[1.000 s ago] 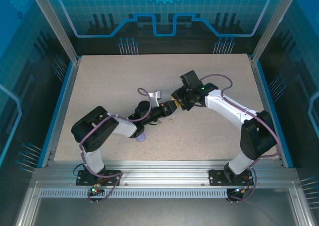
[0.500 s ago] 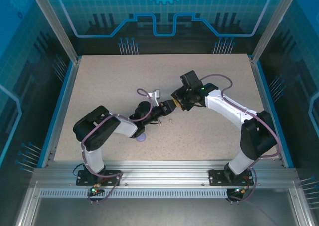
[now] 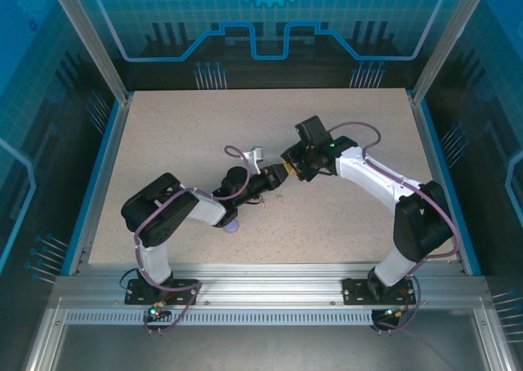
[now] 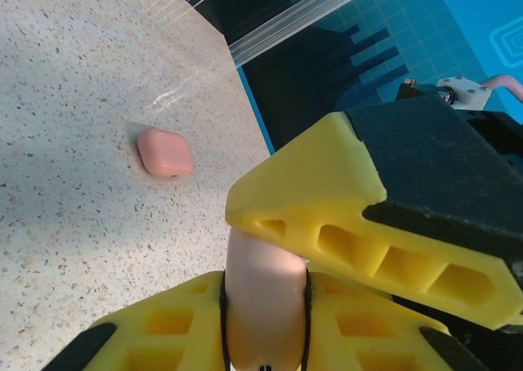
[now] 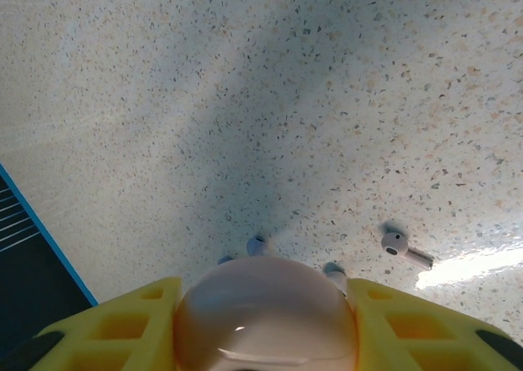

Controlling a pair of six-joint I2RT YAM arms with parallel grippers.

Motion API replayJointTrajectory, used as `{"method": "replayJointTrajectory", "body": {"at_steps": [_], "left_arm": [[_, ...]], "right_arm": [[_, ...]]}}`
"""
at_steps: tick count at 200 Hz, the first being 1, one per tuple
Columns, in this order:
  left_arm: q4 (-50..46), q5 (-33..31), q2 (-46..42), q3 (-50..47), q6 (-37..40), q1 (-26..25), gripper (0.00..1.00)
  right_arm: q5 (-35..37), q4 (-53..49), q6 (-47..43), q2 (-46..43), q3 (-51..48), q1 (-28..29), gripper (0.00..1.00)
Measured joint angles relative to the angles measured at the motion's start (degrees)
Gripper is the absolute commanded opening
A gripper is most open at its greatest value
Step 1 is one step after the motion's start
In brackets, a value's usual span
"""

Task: Insert the wireless bluetooth earbuds into the charging case

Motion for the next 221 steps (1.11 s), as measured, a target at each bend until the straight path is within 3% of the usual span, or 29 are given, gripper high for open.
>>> {"method": "replayJointTrajectory", "body": {"at_steps": [19, 46, 61, 115, 171, 221], "left_arm": [[0.33, -0.02, 0.26, 0.13, -0.11, 0.00, 0.05], [0.52, -0.02, 0.26, 0.17, -0.17, 0.00, 0.00], [0.13, -0.09, 0.26, 0.15, -0.22, 0.00, 0.00], [-7.89, 2.91, -3.98, -0.98, -0.07, 1.18, 0.00], [-26.86, 17.00, -13.60, 3.58, 8.46, 6.78, 0.00], [-37.79, 29.79, -17.18, 6.29, 16.31, 10.67, 0.00]], "right_arm": [[0.50, 0.09, 0.00, 0.00, 0.00, 0.00, 0.48], [0.20, 0.39, -0.26, 0.00, 0.00, -0.04, 0.79], [-0.20, 0.37, -0.55, 0.00, 0.33, -0.35, 0.86], [-0.15, 0.92, -10.23, -7.72, -1.49, -5.55, 0.90], [-3.06, 9.62, -30.08, -27.04, -21.33, -7.89, 0.90], [-12.55, 18.01, -43.45, -34.34, -32.61, -8.17, 0.90]]}}
